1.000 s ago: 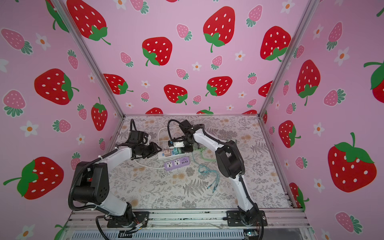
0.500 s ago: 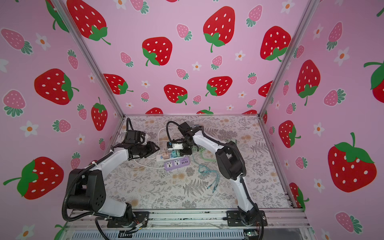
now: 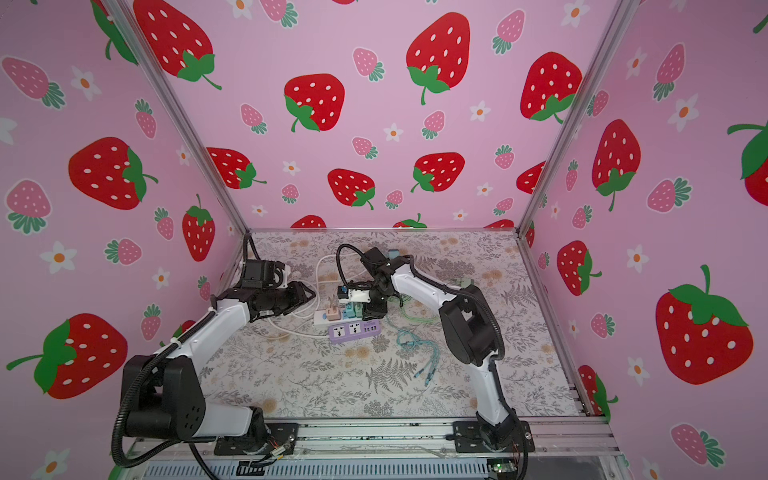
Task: Insert the plug
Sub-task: 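Open the right gripper and lift it off the plugged light-green charger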
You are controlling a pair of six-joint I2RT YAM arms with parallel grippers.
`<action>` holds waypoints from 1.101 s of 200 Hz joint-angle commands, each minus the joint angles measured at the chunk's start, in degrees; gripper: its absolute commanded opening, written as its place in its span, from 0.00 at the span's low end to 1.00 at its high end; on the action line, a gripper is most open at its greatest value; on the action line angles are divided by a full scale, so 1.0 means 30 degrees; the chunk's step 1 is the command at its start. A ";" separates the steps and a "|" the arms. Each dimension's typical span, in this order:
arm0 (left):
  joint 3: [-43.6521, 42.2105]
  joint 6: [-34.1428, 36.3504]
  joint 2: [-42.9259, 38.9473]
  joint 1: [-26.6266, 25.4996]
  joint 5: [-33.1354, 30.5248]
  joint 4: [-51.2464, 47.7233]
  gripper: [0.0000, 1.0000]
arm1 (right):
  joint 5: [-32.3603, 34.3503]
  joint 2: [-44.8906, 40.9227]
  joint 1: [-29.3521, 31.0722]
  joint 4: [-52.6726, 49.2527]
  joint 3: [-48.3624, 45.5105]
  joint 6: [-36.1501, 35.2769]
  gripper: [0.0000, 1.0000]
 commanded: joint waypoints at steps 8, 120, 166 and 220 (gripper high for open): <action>0.0033 0.0305 -0.0611 0.0152 -0.0201 -0.0807 0.55 | -0.0488 -0.1301 -0.0148 0.0046 -0.0767 0.0369 0.66; 0.0238 0.0486 -0.2260 0.0481 0.0544 -0.1711 0.56 | -0.1406 -0.2021 -0.0428 -0.0851 -0.2783 0.0006 0.71; 0.0541 0.0382 -0.2433 0.0694 0.1861 -0.1640 0.58 | -0.4479 -0.1686 -0.0422 -0.1977 -0.2811 -0.1236 0.86; 0.0750 0.0334 -0.2827 0.0895 0.2565 -0.1870 0.60 | -0.8251 -0.2895 -0.0648 -0.1506 -0.4058 -0.2136 0.87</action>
